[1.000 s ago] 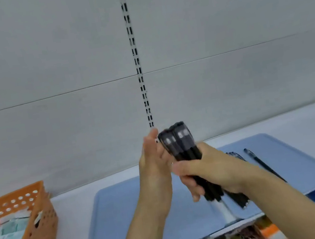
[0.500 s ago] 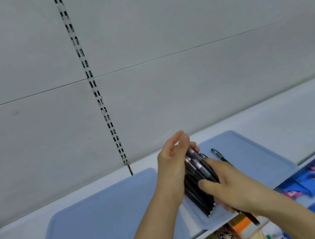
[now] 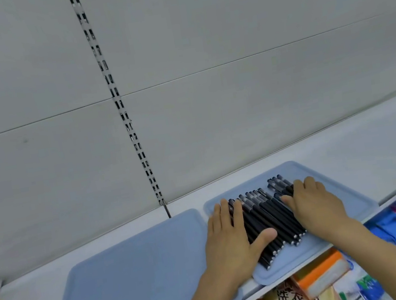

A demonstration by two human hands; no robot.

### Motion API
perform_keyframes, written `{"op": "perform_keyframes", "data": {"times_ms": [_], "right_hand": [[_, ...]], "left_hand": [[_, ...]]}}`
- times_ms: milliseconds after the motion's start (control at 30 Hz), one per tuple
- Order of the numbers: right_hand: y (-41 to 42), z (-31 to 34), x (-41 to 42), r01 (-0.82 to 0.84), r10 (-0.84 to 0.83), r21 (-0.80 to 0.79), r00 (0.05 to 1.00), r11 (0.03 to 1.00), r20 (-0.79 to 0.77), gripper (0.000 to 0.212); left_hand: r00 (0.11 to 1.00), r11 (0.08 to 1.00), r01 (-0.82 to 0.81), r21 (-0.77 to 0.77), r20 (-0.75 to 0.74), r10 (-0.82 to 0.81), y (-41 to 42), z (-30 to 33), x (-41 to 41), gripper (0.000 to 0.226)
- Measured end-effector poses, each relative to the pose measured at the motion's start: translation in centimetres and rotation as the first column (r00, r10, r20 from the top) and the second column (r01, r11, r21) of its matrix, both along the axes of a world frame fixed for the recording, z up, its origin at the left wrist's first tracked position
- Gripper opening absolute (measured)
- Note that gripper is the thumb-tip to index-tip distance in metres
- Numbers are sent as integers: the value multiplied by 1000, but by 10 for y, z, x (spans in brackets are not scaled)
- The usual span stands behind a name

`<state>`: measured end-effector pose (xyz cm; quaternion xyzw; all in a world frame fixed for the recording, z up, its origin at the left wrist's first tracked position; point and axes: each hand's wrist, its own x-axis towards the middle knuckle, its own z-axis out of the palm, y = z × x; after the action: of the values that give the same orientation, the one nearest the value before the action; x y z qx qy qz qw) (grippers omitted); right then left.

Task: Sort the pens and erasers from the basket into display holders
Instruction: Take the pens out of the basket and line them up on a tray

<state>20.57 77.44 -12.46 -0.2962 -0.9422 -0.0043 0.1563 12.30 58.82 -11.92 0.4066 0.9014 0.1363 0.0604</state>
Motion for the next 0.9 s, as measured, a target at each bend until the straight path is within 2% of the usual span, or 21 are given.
{"op": "perform_keyframes", "data": {"times_ms": [67,167,200,333,367,433,500,567,733,900], "right_hand": [[-5,-1,3,20,-19,74,1000,997,-19,39],[-11,5,3,147,-144,-8,976,989,162,57],[-12,6,5,162,-157,-17,971,987,179,63],[-30,21,10,104,-96,-73,990,992,108,67],[-39,26,8,59,-55,-96,997,994,52,66],[-66,36,1,-89,70,-122,986,989,-155,59],[-103,47,-12,-253,201,-109,913,961,-355,52],[-145,58,-30,-400,304,-109,823,910,-480,49],[-266,83,-83,-651,472,-130,658,748,-587,43],[-371,98,-128,-787,613,-152,572,599,-545,21]], "left_hand": [[1000,1000,6,4,10,-7,0,0,-1,96],[998,998,24,57,61,-28,-3,3,-4,92],[996,995,27,93,78,-34,-7,5,-4,90],[991,955,7,297,123,-45,-40,21,-5,78],[989,934,-8,357,139,-45,-53,27,-4,75],[987,893,-30,450,155,-45,-84,42,0,68],[993,862,-32,505,117,-32,-120,55,3,61],[998,830,-29,557,58,-5,-161,66,2,55],[990,807,-35,589,-90,108,-281,90,-14,41],[941,797,-166,581,-149,305,-408,108,-43,27]]}}
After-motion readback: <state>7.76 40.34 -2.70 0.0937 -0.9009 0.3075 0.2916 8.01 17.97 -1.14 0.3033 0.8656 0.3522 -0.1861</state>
